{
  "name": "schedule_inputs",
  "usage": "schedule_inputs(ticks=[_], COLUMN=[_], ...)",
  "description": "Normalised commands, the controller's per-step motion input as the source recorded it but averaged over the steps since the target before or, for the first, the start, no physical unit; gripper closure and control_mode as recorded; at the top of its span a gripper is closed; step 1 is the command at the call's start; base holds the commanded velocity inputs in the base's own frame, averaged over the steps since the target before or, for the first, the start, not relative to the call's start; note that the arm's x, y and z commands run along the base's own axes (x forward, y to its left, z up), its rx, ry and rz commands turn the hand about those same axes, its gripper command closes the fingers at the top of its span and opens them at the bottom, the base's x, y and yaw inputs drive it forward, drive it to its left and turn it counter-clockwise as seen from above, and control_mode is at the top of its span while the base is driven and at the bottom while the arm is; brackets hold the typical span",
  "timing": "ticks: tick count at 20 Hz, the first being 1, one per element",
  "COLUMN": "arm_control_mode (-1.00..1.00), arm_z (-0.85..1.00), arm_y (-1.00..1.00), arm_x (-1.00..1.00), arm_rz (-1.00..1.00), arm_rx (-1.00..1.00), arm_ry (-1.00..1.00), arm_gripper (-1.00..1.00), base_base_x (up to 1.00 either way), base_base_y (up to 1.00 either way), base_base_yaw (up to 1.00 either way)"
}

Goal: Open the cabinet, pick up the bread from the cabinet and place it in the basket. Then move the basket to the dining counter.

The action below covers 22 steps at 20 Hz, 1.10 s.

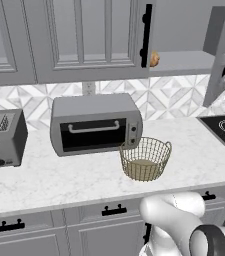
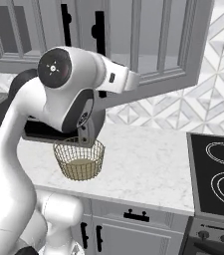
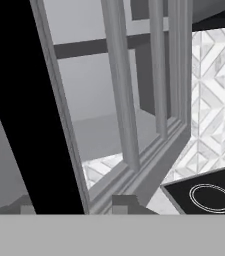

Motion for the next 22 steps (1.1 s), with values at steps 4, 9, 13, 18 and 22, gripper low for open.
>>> schedule_inputs(ticks=[4,9,13,18,22], arm_control_mode=[-1.00,-1.00,-1.00,-1.00,-1.00], arm_z=[0.00,-0.02,-0.02,0.04,0.07], arm_y=[-1.00,-1.00,-1.00,-0.52,0.43], arm_x=[-0.66,-0.50,-0.32,-0.73,-1.00], arm_rz=[0.00,0.00,-0.04,-0.08,0.00], arm_rx=[0.05,0.07,0.08,0.08,0.23], arm_ry=[-0.02,-0.08,-0.07,-0.08,-0.27], arm_gripper=[1.00,1.00,1.00,1.00,1.00], base_base_x=[0.00,0.00,0.00,0.00,0.00], base_base_y=[0.00,0.00,0.00,0.00,0.00], base_base_yaw=[0.00,0.00,0.00,0.00,0.00])
